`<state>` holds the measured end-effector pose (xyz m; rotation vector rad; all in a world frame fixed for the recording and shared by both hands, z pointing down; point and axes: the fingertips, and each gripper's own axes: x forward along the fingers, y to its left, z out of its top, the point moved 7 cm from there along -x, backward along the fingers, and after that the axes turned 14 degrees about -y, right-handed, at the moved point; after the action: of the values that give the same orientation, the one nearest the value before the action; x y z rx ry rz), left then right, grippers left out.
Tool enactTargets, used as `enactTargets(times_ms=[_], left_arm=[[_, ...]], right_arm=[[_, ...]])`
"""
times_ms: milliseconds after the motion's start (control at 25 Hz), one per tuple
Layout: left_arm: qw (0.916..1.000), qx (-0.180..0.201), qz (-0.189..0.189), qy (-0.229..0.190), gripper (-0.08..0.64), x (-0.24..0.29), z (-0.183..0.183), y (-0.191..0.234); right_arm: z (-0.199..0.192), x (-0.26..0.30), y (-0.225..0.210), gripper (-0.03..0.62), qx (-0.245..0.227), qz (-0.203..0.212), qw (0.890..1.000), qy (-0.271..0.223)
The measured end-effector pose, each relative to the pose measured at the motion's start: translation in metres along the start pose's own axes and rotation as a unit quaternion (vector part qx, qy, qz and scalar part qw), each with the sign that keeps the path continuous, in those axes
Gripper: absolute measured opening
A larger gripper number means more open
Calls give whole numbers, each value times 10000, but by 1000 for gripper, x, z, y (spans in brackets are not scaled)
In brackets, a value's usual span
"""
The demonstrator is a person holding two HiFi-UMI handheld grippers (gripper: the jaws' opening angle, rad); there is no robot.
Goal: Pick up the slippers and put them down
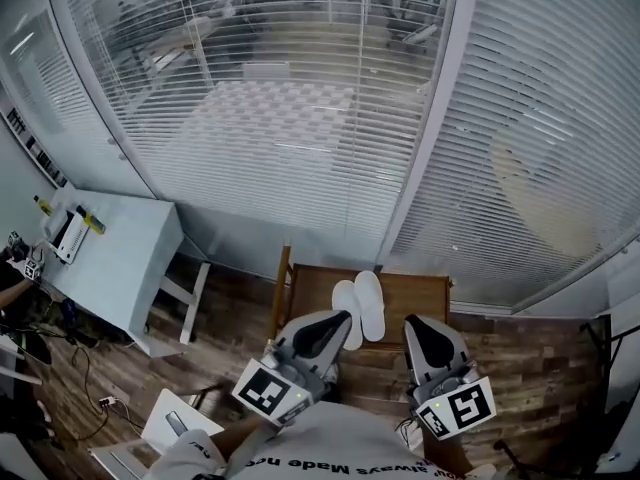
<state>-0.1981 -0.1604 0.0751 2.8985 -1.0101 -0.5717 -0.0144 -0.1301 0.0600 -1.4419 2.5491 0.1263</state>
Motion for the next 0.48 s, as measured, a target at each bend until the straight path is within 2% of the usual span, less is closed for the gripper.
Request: enactTargets(times_ms=[200, 480], left_arm=[[10000, -37, -44, 28, 13, 23, -13, 41], [10000, -8, -89, 26, 13, 38, -23, 72]], right_arm=[[-16, 43, -20, 17, -12, -39, 10000, -80], [-32, 70, -35, 17, -13, -94, 9999, -140]])
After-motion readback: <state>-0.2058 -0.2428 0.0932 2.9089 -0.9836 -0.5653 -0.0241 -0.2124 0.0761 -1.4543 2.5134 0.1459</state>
